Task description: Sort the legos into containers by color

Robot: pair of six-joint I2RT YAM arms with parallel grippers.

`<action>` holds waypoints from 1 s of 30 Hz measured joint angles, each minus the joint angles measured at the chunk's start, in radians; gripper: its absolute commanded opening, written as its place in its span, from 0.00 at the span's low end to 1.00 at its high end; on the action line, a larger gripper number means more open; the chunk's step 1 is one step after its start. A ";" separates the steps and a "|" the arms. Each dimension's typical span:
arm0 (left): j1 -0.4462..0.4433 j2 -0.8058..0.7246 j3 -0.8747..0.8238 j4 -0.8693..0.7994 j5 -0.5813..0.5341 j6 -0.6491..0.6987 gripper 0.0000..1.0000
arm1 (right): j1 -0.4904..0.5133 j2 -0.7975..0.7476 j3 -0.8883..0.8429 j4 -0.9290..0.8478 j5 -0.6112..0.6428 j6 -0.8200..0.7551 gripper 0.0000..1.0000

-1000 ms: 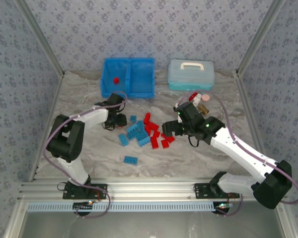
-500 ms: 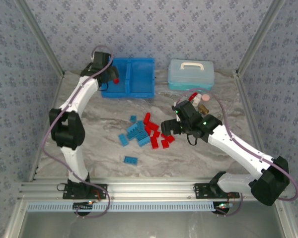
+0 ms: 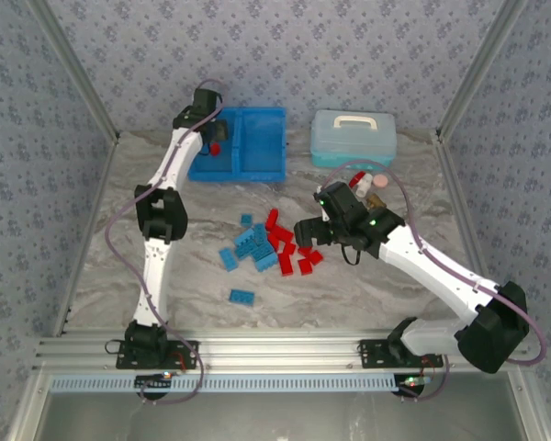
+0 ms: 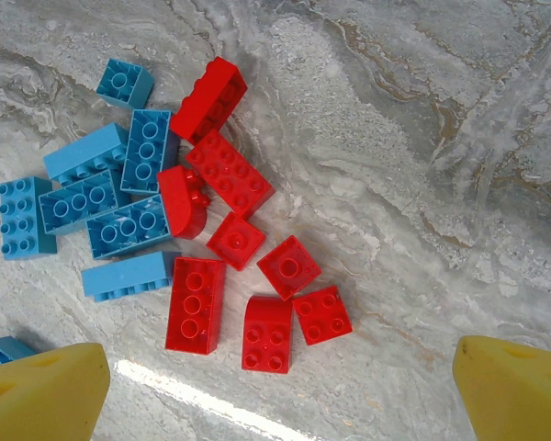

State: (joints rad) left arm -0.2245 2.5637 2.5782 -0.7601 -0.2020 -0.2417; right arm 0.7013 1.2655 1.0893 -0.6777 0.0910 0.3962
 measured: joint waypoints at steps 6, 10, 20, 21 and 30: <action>0.000 0.023 0.009 -0.029 0.004 0.036 0.70 | 0.000 0.015 0.002 0.000 0.000 0.000 0.99; 0.000 0.023 0.015 -0.031 0.016 0.029 0.76 | 0.002 0.016 0.007 -0.001 0.000 0.000 0.99; 0.000 -0.069 0.019 -0.084 0.068 -0.034 0.94 | 0.020 -0.008 0.020 -0.017 0.001 0.000 0.99; -0.001 -0.097 0.020 -0.092 0.076 -0.040 0.96 | 0.022 -0.020 0.020 -0.021 0.002 0.001 0.99; -0.035 -0.381 -0.083 -0.151 0.129 -0.078 0.94 | 0.042 -0.142 0.013 -0.036 0.021 0.015 0.99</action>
State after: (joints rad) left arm -0.2600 2.1826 2.4950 -0.9108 -0.0734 -0.3195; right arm 0.7433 1.1233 1.1019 -0.7136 0.1120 0.4114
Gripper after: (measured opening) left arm 0.940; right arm 0.987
